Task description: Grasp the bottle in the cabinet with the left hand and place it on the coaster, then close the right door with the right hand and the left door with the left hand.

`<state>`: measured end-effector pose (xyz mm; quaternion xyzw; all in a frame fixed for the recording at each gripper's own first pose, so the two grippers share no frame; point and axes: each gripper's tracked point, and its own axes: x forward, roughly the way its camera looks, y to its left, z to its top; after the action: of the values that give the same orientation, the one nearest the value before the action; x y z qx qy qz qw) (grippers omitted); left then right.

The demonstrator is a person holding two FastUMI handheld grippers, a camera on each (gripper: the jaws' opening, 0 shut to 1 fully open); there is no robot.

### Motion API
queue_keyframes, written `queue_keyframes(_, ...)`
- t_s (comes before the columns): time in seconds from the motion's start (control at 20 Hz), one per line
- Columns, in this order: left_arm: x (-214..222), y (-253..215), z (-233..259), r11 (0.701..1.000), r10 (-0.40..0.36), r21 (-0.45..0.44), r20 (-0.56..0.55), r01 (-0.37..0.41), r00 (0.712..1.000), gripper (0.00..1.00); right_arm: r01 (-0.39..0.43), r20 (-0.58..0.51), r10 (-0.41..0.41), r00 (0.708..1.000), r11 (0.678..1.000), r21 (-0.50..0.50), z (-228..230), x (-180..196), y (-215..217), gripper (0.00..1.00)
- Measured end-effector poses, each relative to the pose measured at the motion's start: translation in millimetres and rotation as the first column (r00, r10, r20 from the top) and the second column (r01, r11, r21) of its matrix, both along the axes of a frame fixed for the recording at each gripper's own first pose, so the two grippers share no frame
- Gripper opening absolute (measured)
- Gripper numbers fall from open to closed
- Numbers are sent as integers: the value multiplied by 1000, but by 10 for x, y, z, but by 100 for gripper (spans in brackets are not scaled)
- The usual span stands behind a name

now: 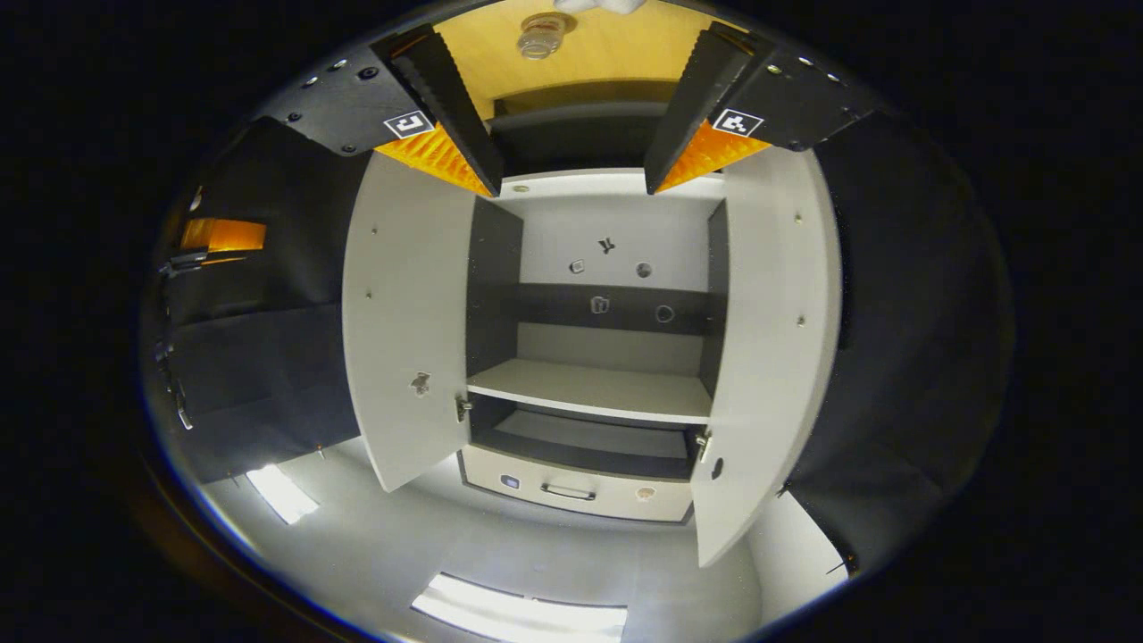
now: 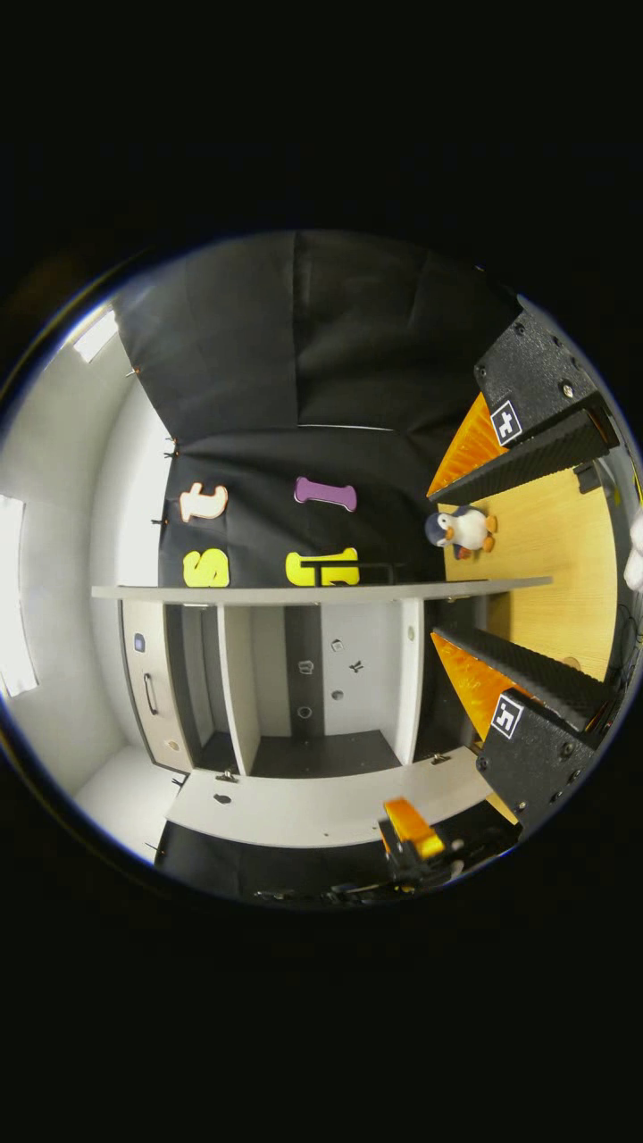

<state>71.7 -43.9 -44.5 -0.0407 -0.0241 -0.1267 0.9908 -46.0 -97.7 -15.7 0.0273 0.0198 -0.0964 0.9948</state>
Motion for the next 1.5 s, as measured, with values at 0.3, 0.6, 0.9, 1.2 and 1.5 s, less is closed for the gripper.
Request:
queue_keyframes(0.3, -443, 696, -179, 982, 164, 100, -47, -159, 985, 97, 19, 37, -18, 999, 999, -41, 213, 422, -373, 83)
queue_keyframes(0.6, -597, 578, -82, 981, 178, 86, -60, -173, 982, 97, -1, 38, 3, 999, 999, -44, 363, 1085, -831, 83)
queue_keyframes(0.9, -591, 298, 63, 979, 198, 71, -64, -193, 978, 97, -128, 8, 128, 992, 992, -16, 419, 1661, -945, 83)
queue_keyframes(1.2, -539, 147, 122, 964, 266, 40, -86, -264, 960, 97, -282, -64, 279, 958, 959, -42, 427, 1836, -775, 81)
queue_keyframes(1.5, -566, 136, 104, 941, 337, 24, -124, -337, 933, 97, -464, -105, 460, 882, 885, -18, 388, 1887, -316, 81)
